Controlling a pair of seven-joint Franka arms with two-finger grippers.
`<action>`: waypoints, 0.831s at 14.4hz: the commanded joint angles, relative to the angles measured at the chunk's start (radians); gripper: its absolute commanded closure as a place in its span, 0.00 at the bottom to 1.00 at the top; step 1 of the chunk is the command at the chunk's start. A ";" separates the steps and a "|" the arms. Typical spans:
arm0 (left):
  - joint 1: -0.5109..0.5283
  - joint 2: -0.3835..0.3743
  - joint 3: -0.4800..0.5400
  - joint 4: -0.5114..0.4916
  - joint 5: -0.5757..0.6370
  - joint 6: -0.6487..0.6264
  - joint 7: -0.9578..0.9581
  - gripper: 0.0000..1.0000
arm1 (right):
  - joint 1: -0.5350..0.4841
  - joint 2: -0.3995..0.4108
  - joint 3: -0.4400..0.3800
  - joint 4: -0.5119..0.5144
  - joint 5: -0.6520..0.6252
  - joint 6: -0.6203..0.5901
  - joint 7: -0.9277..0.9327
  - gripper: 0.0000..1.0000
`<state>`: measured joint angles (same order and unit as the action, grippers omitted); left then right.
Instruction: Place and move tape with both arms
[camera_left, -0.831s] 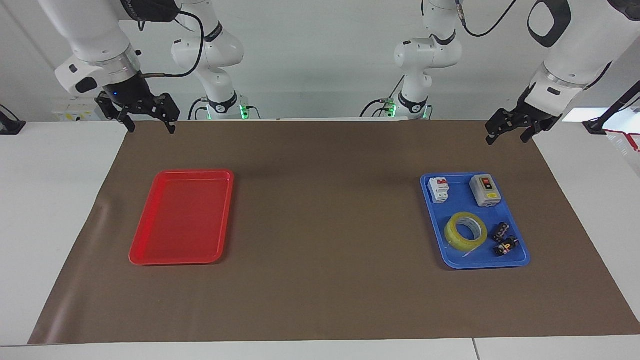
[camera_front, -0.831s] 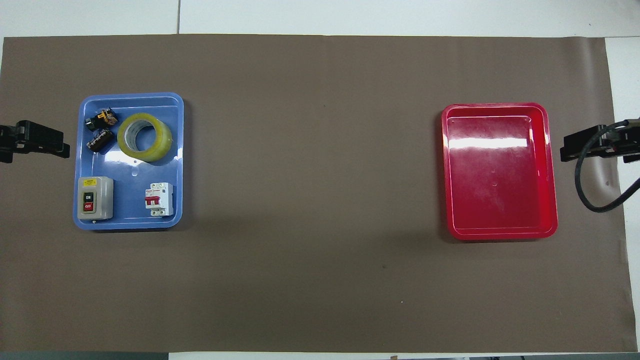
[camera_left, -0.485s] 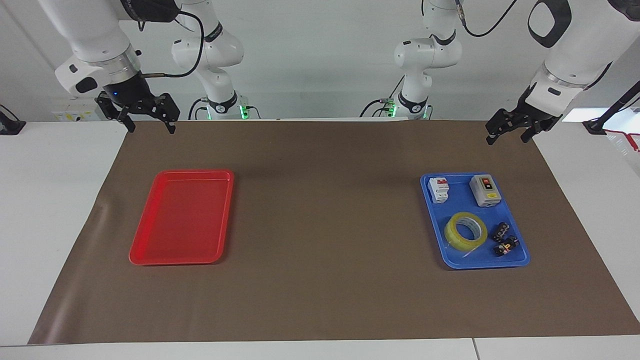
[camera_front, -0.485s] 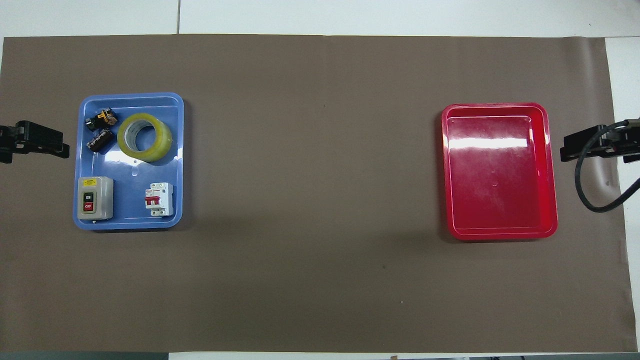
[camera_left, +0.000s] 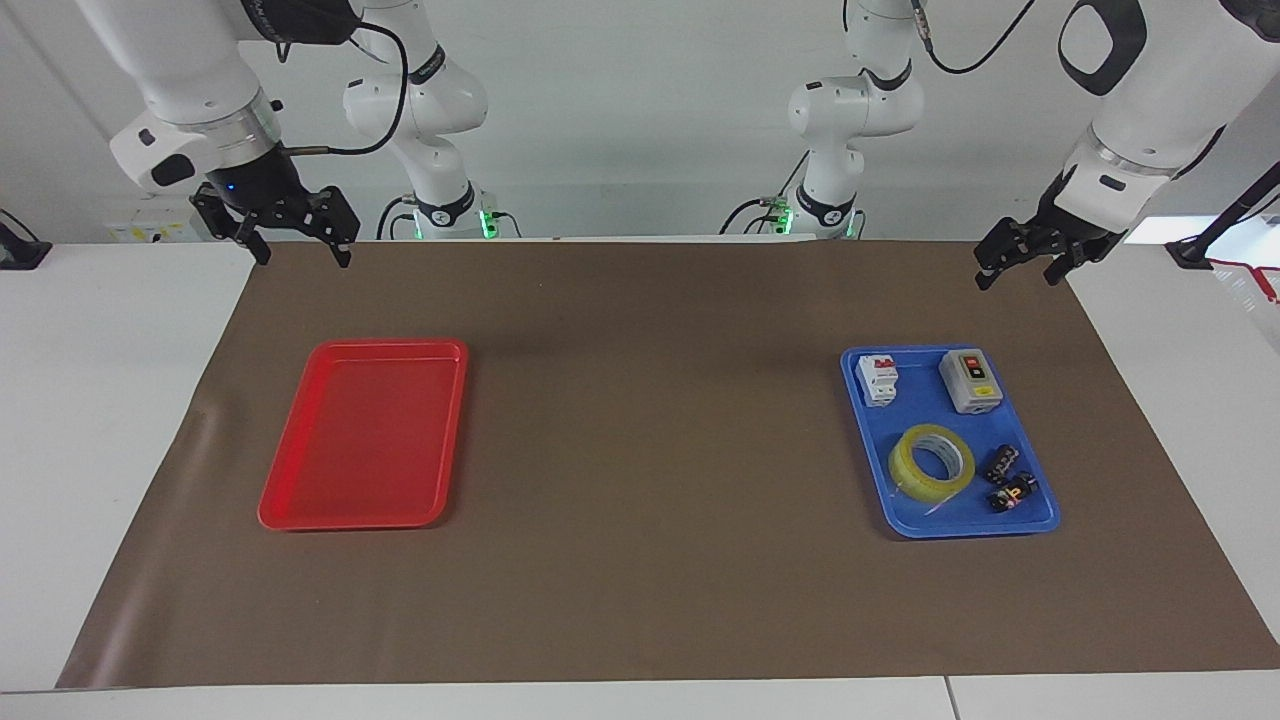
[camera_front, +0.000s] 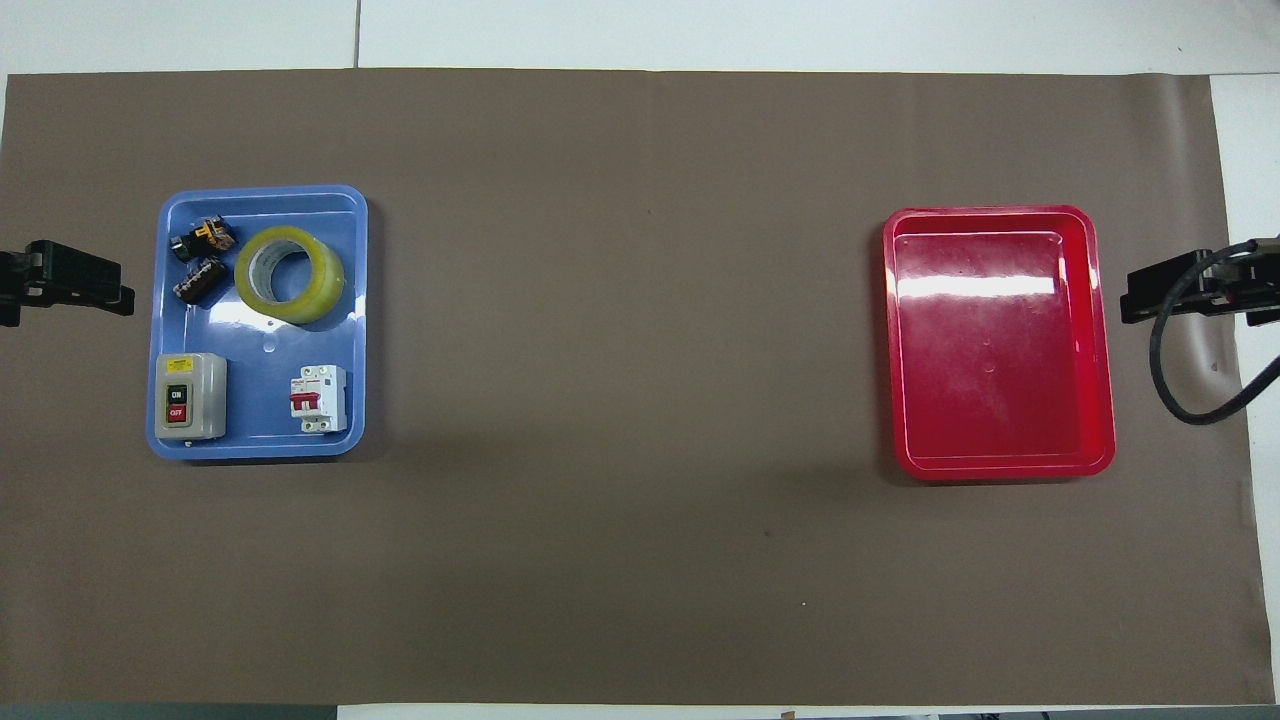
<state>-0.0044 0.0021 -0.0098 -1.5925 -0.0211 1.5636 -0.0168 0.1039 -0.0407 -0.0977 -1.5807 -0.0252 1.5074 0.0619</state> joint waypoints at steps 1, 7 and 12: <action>0.003 -0.025 0.001 -0.066 0.013 0.067 -0.005 0.00 | -0.004 -0.013 0.003 -0.015 0.016 0.014 -0.002 0.00; 0.012 0.068 0.004 -0.170 0.013 0.338 -0.006 0.00 | -0.004 -0.013 0.003 -0.015 0.016 0.014 -0.002 0.00; 0.010 0.193 0.005 -0.239 0.013 0.587 -0.009 0.00 | -0.004 -0.013 0.003 -0.015 0.016 0.014 -0.002 0.00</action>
<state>0.0067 0.1764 -0.0070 -1.7908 -0.0210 2.0595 -0.0168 0.1039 -0.0407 -0.0977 -1.5807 -0.0252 1.5074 0.0619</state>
